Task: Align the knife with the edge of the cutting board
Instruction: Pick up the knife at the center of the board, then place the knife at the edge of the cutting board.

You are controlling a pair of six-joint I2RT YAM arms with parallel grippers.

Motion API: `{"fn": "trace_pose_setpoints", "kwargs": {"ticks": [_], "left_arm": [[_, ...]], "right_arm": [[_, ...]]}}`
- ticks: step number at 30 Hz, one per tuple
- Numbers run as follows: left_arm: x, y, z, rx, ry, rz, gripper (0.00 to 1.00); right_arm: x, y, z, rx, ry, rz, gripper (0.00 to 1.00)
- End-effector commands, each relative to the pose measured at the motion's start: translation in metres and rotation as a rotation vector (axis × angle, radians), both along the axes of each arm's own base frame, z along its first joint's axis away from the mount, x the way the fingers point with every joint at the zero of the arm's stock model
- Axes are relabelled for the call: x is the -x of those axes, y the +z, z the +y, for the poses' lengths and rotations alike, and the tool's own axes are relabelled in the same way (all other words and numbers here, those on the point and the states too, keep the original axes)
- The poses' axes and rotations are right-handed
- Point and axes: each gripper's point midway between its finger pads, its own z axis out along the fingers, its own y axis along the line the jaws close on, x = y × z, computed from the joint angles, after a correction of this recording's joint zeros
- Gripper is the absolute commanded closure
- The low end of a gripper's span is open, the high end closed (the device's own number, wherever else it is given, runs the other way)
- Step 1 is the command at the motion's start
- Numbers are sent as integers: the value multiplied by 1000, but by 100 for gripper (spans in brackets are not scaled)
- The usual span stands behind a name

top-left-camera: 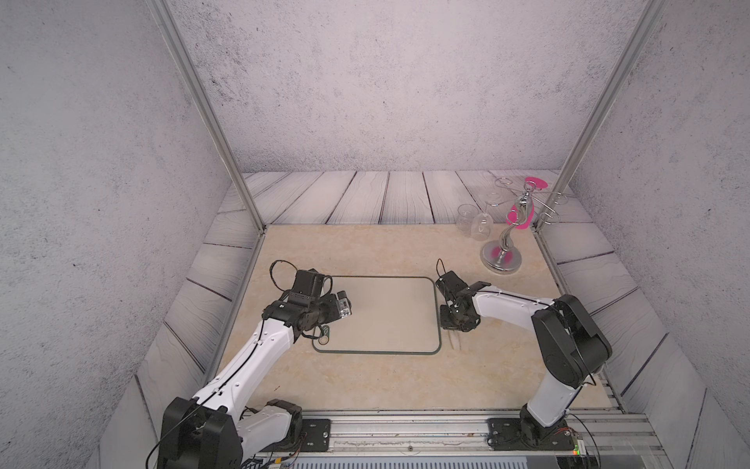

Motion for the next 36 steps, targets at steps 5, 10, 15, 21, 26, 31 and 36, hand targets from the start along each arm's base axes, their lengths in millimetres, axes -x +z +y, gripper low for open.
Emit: {"fn": "trace_pose_setpoints", "kwargs": {"ticks": [5, 10, 15, 21, 26, 31, 36], "left_arm": [[6, -8, 1, -12, 3, 32, 0], [7, -8, -2, -3, -1, 36, 0], [8, -7, -2, -2, -2, 34, 0], [11, -7, -7, 8, -5, 40, 0], [15, -7, -10, -5, -17, 55, 0], [19, -8, -12, -18, -23, 73, 0], [20, -11, -16, -28, -40, 94, 0]], "right_arm": [[7, 15, -17, 69, -19, -18, 96], [8, 34, -19, 103, -22, -59, 95], [14, 42, -12, 103, -24, -68, 95], [25, 54, 11, 84, -16, -98, 95], [31, 61, 28, 84, -11, -121, 94], [41, 59, 45, 76, -21, -120, 93], [53, 52, 64, 60, -18, -120, 93]]}}
